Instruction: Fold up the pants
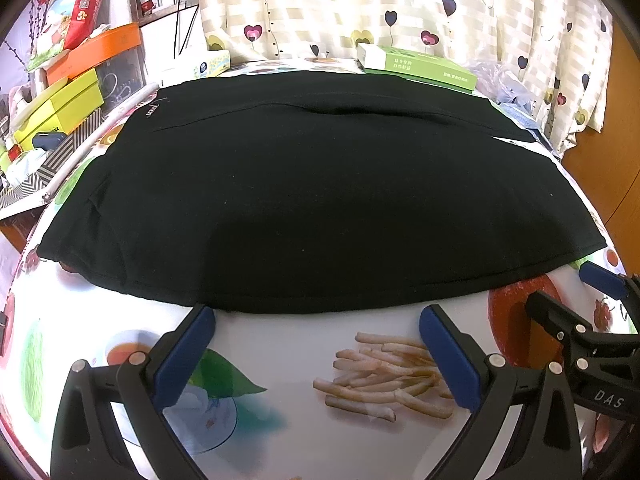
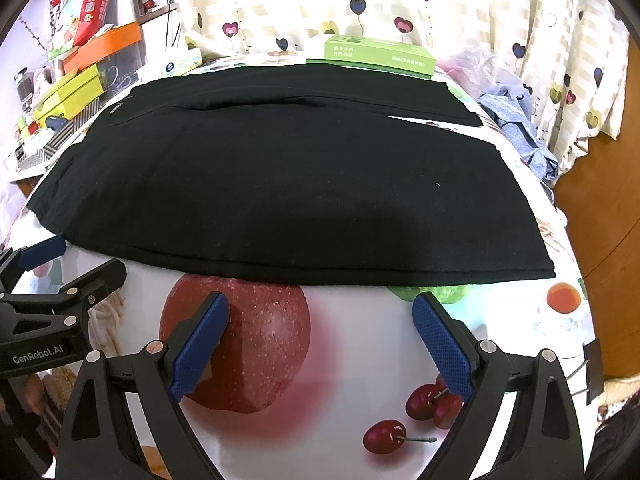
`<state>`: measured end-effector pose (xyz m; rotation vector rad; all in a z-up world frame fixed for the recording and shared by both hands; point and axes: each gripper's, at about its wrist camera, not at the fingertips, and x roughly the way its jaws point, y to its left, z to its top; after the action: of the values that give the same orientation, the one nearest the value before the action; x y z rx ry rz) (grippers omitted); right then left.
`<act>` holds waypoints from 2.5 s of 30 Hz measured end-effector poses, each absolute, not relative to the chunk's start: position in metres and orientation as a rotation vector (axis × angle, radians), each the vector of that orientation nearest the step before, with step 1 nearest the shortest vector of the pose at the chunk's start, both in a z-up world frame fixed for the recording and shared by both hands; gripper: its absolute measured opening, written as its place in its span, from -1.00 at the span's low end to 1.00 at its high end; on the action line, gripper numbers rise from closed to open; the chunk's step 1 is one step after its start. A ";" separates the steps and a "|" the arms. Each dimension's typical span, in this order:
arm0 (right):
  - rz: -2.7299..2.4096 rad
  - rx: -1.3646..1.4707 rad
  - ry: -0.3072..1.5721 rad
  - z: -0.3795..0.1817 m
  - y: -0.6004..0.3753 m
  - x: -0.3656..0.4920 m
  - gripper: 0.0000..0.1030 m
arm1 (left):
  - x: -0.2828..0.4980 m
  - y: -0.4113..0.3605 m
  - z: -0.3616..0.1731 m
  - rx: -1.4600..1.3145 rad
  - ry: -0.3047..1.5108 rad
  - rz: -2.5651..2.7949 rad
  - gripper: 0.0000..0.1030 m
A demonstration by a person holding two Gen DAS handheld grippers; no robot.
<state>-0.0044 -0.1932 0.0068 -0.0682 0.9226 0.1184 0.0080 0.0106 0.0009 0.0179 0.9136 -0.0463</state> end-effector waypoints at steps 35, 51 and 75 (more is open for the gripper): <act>0.140 -0.078 0.917 0.006 -0.229 -0.003 0.82 | -0.009 -0.007 0.000 -0.031 0.898 0.073 1.00; 0.146 -0.080 0.930 0.007 -0.233 -0.008 0.82 | -0.021 -0.015 0.002 -0.004 0.901 0.015 1.00; 0.214 0.014 0.937 0.018 -0.233 0.000 0.79 | -0.014 -0.010 0.007 0.061 0.962 -0.136 0.78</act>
<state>0.0001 -0.2328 0.0179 0.0141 0.9368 0.2136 -0.0136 -0.0096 0.0071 0.0607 0.9616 -0.1359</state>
